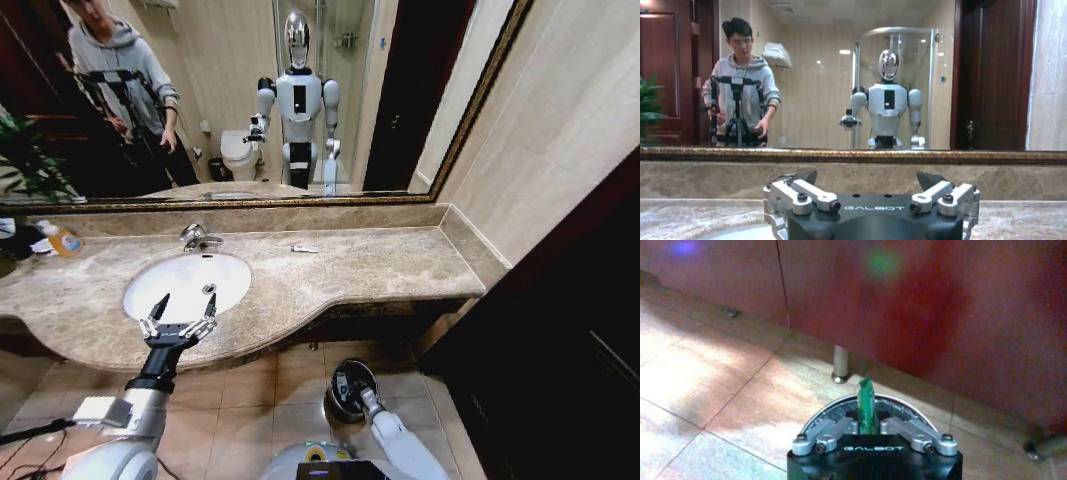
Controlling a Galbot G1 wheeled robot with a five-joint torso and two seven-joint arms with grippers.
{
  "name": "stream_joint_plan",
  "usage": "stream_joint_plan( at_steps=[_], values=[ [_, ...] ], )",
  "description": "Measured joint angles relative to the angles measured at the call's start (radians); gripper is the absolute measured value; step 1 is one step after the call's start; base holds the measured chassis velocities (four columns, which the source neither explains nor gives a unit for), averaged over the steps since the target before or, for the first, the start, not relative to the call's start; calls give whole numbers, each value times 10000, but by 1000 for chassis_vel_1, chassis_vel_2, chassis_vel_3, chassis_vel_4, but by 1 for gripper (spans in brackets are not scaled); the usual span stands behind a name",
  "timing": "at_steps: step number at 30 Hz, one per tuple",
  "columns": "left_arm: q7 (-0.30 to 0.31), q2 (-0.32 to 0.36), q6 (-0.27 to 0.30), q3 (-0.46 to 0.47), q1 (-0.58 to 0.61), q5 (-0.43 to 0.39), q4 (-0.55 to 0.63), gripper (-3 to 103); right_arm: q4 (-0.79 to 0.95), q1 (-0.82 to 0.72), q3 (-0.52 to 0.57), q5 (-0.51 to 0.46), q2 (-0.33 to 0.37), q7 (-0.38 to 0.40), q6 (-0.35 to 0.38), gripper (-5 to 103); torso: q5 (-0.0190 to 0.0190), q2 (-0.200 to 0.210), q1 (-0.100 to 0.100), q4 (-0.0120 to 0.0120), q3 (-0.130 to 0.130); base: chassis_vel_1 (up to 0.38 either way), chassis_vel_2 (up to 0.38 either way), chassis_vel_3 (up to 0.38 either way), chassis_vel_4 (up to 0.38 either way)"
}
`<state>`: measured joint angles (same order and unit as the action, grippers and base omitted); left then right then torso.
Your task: Pick up the trash from the sink and place it in the trash bin.
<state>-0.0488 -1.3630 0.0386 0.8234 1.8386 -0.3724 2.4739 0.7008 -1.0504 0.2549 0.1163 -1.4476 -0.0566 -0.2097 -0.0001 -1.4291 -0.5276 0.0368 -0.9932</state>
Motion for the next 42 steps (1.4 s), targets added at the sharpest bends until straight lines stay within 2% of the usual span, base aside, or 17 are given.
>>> stream_joint_plan(
  at_steps=[1,3,5,6,11,12,14,16,17,18,20,23,30,34,35,37,42],
  values=[
    [0,1,1,0,0,0,0,100,-12,5,0,-10,15,5,-3,21,-1,0,0,0,0,0,0,0,0],
    [0,0,0,0,0,0,0,100,-12,5,-1,-22,20,5,-5,21,0,0,0,0,0,0,0,0,0],
    [0,1,0,0,0,0,0,100,-3,-11,-2,-62,27,3,-6,32,0,0,0,0,0,0,0,0,0],
    [0,1,0,0,0,0,0,100,-3,-11,-2,-62,27,3,-6,32,0,0,0,0,0,0,0,0,0],
    [0,1,0,0,0,0,0,100,416,-303,6,-246,97,-6,7,64,0,0,0,0,1,0,0,0,0],
    [0,1,0,0,0,0,0,100,416,-303,6,-246,97,-6,7,64,0,0,0,0,1,0,0,0,0],
    [0,1,0,0,0,0,0,100,540,-447,16,-322,118,-8,18,75,1,0,0,0,1,0,0,0,0],
    [0,1,0,0,0,0,0,100,585,-495,20,-336,129,-7,18,75,0,0,0,0,1,0,0,0,0],
    [0,1,0,0,0,0,0,100,733,-643,30,-394,172,-8,19,85,0,0,0,0,1,0,0,0,0],
    [0,0,0,0,0,0,0,100,804,-725,32,-424,189,-7,19,91,-1,0,0,0,1,0,0,0,0],
    [0,1,0,1,0,0,0,100,865,-802,41,-463,208,-7,18,91,0,0,1,0,1,0,0,0,0],
    [0,1,0,0,0,0,0,100,1211,-1066,60,-786,336,0,-10,100,2,0,0,0,1,0,0,0,0],
    [0,0,0,0,0,0,0,100,2562,-1676,64,-1855,835,23,38,100,1,0,0,0,1,0,0,0,0],
    [0,1,0,0,0,0,-1,100,3623,-2152,209,-1994,1090,127,-40,100,6,0,1,0,1,0,0,0,0],
    [0,1,0,0,0,0,-1,100,4674,-2574,435,-2056,1386,616,-359,100,2,0,1,0,2,0,0,0,0],
    [0,1,0,0,0,0,0,100,5100,-2776,606,-2056,1481,747,-470,100,2,0,1,1,2,0,0,0,0],
    [-4,1,0,0,0,0,-1,100,7014,-4072,1988,-2055,1862,891,-659,100,0,0,1,0,1,0,0,0,0]
  ],
)
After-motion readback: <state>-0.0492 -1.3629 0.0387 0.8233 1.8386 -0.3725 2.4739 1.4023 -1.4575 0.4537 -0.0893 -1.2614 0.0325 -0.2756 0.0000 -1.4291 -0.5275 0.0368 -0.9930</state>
